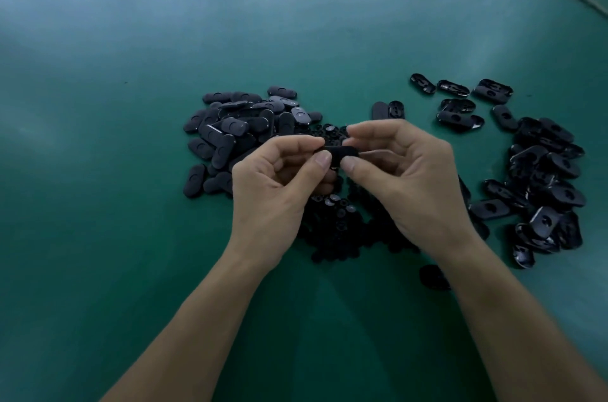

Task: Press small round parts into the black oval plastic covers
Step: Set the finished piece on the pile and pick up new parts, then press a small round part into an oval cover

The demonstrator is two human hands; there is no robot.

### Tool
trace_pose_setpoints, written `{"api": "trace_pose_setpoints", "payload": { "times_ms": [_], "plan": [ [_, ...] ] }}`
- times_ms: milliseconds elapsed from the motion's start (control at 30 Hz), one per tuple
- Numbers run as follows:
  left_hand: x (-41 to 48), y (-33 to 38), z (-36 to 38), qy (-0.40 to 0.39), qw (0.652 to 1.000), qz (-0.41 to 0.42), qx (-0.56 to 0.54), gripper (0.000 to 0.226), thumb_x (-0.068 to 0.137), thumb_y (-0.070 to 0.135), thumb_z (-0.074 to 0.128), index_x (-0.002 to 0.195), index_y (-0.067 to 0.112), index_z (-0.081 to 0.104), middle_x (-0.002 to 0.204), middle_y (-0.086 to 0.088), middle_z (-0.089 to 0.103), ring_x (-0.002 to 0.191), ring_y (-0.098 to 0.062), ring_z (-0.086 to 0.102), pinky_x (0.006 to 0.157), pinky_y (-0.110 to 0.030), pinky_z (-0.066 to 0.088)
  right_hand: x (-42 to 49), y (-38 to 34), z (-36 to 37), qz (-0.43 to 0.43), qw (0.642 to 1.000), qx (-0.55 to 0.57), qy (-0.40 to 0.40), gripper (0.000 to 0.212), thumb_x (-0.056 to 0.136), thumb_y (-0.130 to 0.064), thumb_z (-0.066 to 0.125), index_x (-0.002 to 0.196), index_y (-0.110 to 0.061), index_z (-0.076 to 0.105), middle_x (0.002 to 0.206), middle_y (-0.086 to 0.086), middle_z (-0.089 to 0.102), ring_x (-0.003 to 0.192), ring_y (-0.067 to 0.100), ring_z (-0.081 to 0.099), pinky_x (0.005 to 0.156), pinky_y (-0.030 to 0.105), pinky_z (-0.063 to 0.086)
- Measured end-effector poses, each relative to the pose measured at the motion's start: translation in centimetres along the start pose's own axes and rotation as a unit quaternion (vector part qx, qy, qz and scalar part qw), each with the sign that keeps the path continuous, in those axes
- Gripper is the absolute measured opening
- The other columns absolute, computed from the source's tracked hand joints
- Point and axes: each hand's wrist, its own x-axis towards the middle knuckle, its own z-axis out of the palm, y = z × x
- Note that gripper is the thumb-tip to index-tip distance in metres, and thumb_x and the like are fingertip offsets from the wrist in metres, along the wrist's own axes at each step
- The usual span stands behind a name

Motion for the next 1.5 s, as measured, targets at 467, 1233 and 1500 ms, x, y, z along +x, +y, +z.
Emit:
{"api": "trace_pose_setpoints", "payload": {
  "times_ms": [467, 1233, 1500],
  "plan": [
    [0.0, 0.0, 0.0, -0.003, 1.0, 0.003, 0.002, 0.014, 0.092, 0.0, 0.067, 0.096, 0.013, 0.068, 0.081, -0.003, 0.074, 0.073, -0.015, 0.073, 0.068, -0.022, 0.057, -0.2, 0.4, -0.2, -0.003, 0.993, -0.104, 0.055, 0.014, 0.09, -0.012, 0.072, 0.091, -0.026, 0.073, 0.08, -0.01, 0.075, 0.076, 0.007, 0.071, 0.074, 0.021, 0.057],
    [0.3, -0.1, 0.0, 0.042, 0.999, -0.002, -0.007, 0.014, 0.094, 0.001, 0.064, 0.099, 0.013, 0.069, 0.081, 0.0, 0.074, 0.077, -0.015, 0.072, 0.07, -0.026, 0.058, -0.5, 0.2, 0.8, -0.042, 0.936, -0.348, -0.008, 0.007, 0.098, -0.024, 0.061, 0.092, -0.021, 0.06, 0.082, -0.011, 0.06, 0.079, 0.012, 0.056, 0.072, 0.034, 0.049],
    [0.2, 0.0, 0.1, 0.037, 0.999, -0.001, 0.023, 0.015, 0.093, 0.0, 0.065, 0.099, 0.013, 0.07, 0.083, -0.002, 0.076, 0.077, -0.018, 0.074, 0.071, -0.025, 0.059, -0.9, -0.3, 0.9, -0.119, 0.953, -0.273, 0.063, 0.011, 0.088, -0.007, 0.07, 0.089, -0.015, 0.062, 0.075, -0.012, 0.061, 0.071, 0.001, 0.056, 0.065, 0.006, 0.04]
  ]
}}
